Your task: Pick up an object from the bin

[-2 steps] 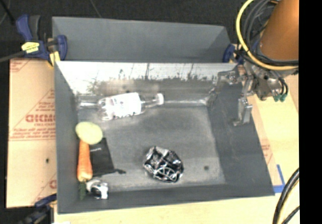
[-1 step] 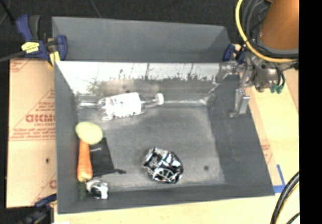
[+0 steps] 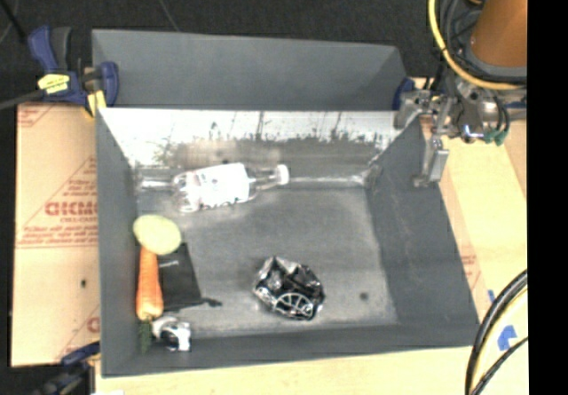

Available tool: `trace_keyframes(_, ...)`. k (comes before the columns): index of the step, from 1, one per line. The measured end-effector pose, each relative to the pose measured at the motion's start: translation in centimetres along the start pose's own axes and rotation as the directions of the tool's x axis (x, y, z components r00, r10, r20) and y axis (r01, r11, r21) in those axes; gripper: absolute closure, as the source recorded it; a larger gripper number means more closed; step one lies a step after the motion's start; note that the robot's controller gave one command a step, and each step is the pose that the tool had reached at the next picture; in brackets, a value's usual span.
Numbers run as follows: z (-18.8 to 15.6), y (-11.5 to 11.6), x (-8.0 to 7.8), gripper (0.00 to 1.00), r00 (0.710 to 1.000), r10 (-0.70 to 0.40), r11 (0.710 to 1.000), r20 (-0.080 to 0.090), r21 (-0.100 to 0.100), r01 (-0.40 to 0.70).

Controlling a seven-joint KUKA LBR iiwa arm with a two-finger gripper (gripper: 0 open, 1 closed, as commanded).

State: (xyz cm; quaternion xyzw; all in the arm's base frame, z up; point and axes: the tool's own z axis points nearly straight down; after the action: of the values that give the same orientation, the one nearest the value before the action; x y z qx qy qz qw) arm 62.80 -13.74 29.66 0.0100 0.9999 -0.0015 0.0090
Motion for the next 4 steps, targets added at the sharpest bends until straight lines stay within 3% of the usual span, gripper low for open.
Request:
trace_keyframes(1,-0.1,-0.6,-0.1,0.00,0.996,0.084,0.996,-0.004,0.002,-0.084)
trace_keyframes(2,-0.8,0.5,-0.8,0.00,1.000,-0.016,1.000,0.001,0.001,0.016)
trace_keyframes(3,-3.3,2.1,-0.9,0.00,0.965,-0.264,0.965,-0.001,0.001,0.264)
trace_keyframes(4,-3.4,0.8,-1.5,0.00,0.995,-0.096,0.995,0.008,0.001,0.096)
